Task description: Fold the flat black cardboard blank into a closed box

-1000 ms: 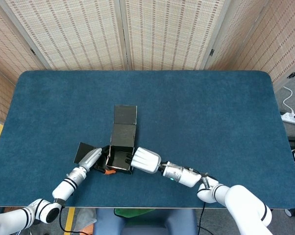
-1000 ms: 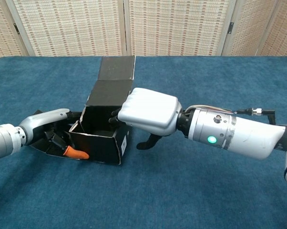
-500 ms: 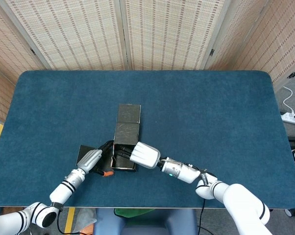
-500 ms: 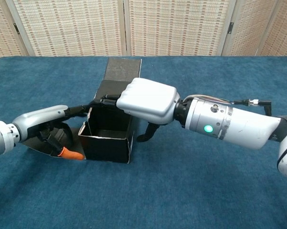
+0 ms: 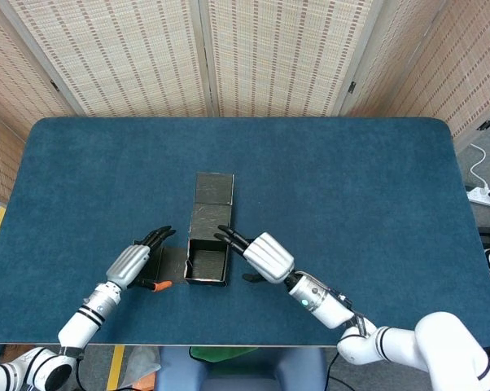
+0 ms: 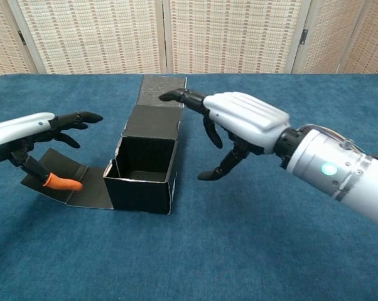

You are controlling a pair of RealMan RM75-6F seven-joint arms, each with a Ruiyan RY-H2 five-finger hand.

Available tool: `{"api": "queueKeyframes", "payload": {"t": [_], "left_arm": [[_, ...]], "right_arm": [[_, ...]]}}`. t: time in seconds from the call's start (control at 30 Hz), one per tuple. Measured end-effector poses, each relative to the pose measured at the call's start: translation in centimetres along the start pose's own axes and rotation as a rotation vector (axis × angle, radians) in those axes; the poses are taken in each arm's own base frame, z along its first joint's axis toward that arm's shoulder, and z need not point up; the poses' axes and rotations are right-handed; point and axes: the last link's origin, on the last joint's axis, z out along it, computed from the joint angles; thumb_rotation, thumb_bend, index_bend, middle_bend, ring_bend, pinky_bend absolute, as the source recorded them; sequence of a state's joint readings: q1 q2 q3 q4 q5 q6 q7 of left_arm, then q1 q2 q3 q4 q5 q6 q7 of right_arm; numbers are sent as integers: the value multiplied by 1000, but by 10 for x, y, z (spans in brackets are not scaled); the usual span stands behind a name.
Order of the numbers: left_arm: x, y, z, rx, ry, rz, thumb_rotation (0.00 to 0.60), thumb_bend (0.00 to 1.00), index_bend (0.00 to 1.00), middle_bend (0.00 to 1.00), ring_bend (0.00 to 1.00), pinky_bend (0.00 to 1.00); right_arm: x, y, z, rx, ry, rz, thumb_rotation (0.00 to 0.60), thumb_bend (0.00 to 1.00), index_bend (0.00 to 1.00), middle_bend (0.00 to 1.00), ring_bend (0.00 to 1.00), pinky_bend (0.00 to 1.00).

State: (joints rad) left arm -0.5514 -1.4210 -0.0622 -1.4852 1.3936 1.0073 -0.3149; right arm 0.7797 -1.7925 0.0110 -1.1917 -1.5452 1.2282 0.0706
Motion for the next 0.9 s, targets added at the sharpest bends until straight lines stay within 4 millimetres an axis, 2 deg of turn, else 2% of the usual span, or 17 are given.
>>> {"api": "queueKeyframes", "payload": {"t": [0.13,0.3,0.53,0.9], "left_arm": [[11,1,-8,-11,46,-23,600,194,0,0,0,192],[16,2,-13,-19,62,-47,600,194,0,0,0,192],[19,1,-16,-19,74,-65,600,193,0,0,0,192],[23,-6,-17,-7,77,-101,600,191,0,0,0,193]], "right_arm": [[-10,10,-19,-200,-64,242,600,0,0,0,620,1000],[-29,12,-25,-347,-149,506,600,0,0,0,619,1000],[-54,-5,-5,-408,-202,734,600,0,0,0,619,1000],[-77,-25,30,-414,-184,789,600,0,0,0,620,1000]]}}
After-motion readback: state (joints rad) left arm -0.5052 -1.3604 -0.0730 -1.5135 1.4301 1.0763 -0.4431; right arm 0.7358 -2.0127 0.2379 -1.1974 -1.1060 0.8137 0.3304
